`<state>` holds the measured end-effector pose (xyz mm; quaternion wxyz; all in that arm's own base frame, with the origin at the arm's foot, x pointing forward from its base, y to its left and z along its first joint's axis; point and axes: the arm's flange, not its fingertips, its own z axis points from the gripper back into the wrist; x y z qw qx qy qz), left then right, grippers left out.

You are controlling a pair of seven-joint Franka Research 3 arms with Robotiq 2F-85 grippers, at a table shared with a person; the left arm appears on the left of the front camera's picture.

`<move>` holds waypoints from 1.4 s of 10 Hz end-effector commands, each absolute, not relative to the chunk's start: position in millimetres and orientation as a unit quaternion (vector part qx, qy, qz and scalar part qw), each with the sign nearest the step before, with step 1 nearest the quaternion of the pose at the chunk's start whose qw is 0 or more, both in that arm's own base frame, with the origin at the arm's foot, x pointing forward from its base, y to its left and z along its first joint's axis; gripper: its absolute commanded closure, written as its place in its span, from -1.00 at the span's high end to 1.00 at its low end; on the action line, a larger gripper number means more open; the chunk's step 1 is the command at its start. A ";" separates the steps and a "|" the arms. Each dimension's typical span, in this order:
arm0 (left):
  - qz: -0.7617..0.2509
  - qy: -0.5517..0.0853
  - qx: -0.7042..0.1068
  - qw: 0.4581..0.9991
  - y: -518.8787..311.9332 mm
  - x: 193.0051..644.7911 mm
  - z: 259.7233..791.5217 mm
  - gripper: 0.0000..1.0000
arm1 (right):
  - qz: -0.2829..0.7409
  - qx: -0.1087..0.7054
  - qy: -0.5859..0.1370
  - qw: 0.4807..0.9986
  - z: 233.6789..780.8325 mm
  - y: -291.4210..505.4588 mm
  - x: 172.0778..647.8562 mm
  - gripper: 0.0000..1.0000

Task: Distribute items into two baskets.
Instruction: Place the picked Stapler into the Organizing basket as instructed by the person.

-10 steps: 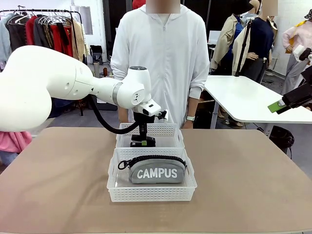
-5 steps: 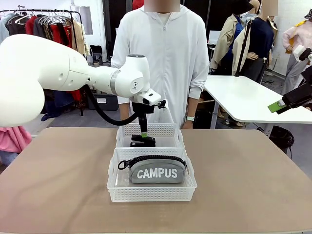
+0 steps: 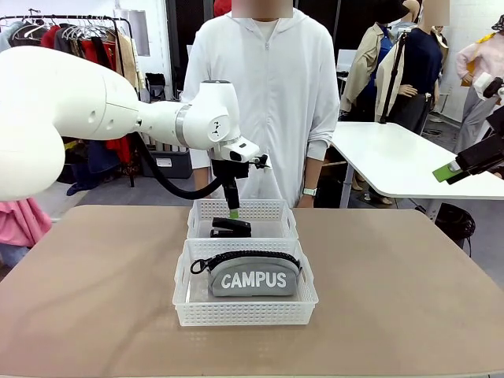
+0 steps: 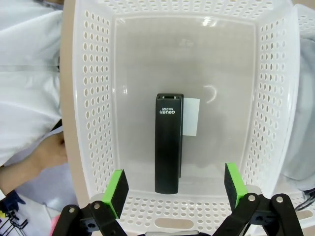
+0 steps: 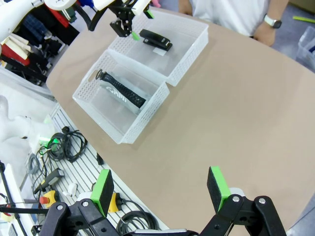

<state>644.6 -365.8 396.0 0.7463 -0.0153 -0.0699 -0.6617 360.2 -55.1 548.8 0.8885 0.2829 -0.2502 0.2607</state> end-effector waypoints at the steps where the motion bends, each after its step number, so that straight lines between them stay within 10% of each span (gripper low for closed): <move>1: -0.664 -0.071 -0.008 0.744 -366.0 644.9 397.5 1.00 | 0.263 0.289 -0.259 0.883 548.1 -53.8 359.6 1.00; 14: -0.663 -0.069 -0.015 0.745 -367.2 644.0 395.2 1.00 | 0.263 0.289 -0.259 0.883 548.1 -53.8 359.6 1.00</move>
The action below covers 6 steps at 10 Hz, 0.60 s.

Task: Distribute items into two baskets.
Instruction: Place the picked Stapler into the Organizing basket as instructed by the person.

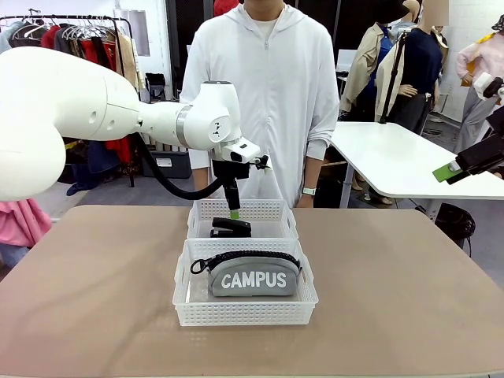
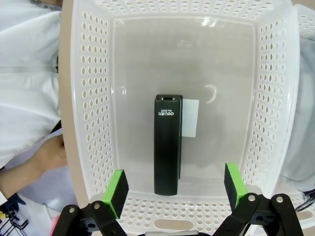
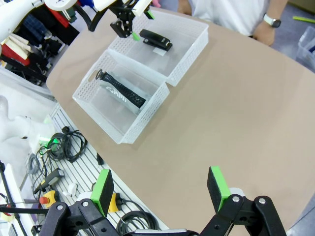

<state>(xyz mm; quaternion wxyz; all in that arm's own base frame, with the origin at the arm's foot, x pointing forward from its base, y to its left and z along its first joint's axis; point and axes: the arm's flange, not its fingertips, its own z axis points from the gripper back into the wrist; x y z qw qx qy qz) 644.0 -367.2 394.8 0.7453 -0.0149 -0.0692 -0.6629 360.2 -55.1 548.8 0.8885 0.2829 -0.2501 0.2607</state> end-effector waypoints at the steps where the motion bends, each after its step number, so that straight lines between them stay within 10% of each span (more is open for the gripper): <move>1: -0.642 -0.081 -0.002 0.762 -356.5 640.5 410.1 1.00 | 0.263 0.289 -0.259 0.883 548.1 -53.8 359.6 1.00; 6: -0.538 -0.145 0.011 0.830 -286.2 628.0 496.6 1.00 | 0.263 0.289 -0.259 0.883 548.1 -53.8 359.6 1.00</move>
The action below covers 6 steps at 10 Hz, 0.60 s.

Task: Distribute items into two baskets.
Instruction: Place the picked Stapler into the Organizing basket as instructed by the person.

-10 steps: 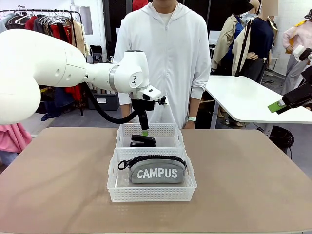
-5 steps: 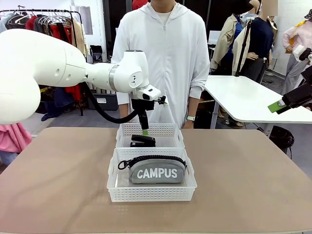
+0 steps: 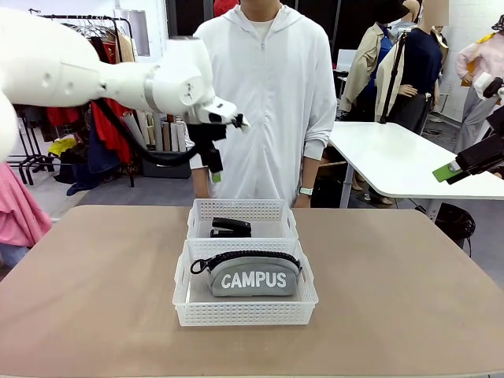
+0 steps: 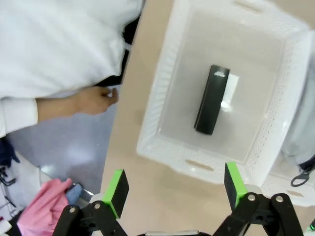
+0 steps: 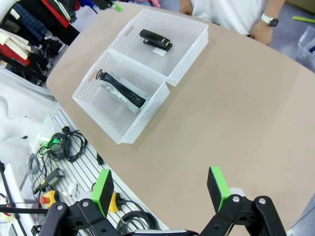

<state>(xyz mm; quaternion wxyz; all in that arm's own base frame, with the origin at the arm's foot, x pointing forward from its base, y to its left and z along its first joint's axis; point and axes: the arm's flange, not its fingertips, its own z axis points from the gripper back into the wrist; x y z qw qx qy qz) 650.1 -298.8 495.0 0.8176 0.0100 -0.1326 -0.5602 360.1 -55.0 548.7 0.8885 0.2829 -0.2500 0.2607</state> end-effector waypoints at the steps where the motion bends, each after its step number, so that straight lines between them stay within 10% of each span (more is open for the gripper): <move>1: -0.516 -0.160 0.009 0.842 -266.6 620.5 513.3 1.00 | 0.263 0.289 -0.259 0.883 548.1 -53.8 359.6 1.00; 6: -0.378 -0.261 -0.057 0.886 -125.3 558.6 545.9 1.00 | 0.263 0.289 -0.259 0.883 548.1 -53.8 359.6 1.00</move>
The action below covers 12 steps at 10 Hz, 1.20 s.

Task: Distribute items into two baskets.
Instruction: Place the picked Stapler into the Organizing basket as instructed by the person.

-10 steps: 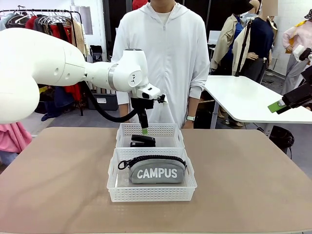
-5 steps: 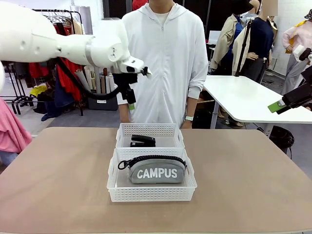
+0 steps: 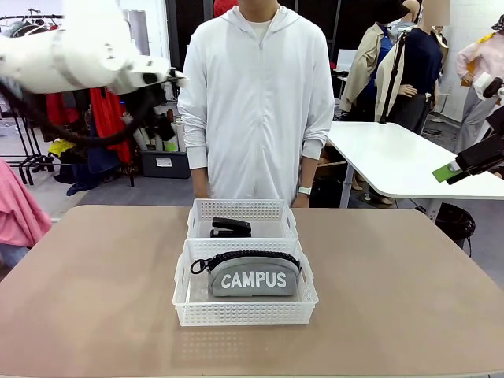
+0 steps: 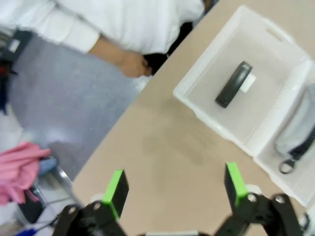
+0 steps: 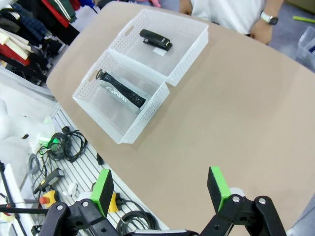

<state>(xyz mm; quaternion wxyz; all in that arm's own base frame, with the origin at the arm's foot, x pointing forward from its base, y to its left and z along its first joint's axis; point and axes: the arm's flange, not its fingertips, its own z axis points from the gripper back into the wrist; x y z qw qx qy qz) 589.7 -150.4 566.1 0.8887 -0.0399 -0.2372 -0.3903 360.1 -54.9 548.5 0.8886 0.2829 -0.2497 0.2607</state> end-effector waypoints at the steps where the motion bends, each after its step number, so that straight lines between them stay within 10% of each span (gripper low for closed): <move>1: -0.353 -0.280 -0.090 0.888 -94.4 548.9 538.3 1.00 | 0.263 0.289 -0.259 0.883 548.1 -53.8 359.6 1.00; 12: -0.301 -0.220 -0.288 0.882 62.4 491.2 534.0 1.00 | 0.263 0.289 -0.259 0.883 548.1 -53.8 359.6 1.00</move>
